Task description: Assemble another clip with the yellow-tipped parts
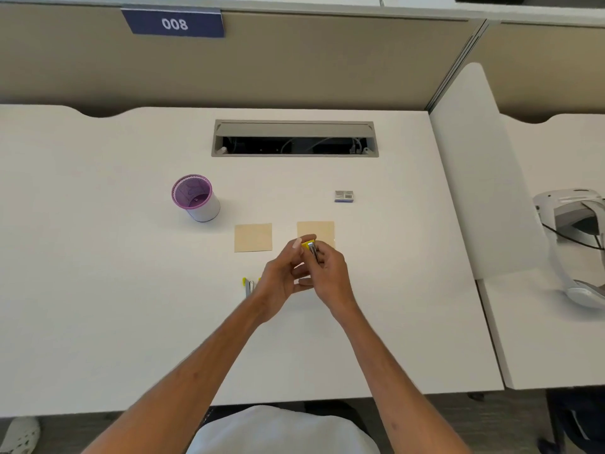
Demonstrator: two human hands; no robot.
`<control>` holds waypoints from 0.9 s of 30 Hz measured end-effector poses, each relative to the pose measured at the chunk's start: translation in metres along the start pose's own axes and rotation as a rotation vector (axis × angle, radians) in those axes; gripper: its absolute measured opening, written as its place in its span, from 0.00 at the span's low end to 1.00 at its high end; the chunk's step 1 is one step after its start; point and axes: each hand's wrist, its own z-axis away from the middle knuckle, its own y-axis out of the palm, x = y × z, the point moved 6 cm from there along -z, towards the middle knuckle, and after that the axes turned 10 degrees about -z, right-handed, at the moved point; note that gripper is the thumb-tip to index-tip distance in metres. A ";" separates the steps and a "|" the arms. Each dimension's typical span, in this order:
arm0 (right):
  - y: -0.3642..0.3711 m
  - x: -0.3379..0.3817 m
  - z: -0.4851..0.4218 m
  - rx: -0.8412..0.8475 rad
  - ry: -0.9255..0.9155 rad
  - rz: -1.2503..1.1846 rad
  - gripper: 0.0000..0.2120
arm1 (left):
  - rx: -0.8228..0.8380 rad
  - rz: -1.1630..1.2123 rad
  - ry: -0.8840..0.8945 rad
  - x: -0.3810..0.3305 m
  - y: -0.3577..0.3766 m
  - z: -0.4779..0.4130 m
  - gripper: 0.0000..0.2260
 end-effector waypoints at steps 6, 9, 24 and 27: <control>-0.001 -0.005 0.004 -0.024 -0.017 -0.012 0.09 | 0.023 -0.053 0.034 0.005 0.004 0.004 0.21; -0.002 -0.007 0.006 -0.024 -0.009 -0.025 0.09 | 0.007 -0.077 0.047 0.007 0.006 0.005 0.21; -0.007 -0.015 0.006 -0.017 -0.007 0.018 0.09 | 0.033 -0.072 0.058 0.016 0.006 0.005 0.22; -0.014 -0.017 0.005 -0.070 -0.073 0.242 0.11 | -0.045 -0.165 0.063 0.018 -0.001 0.001 0.23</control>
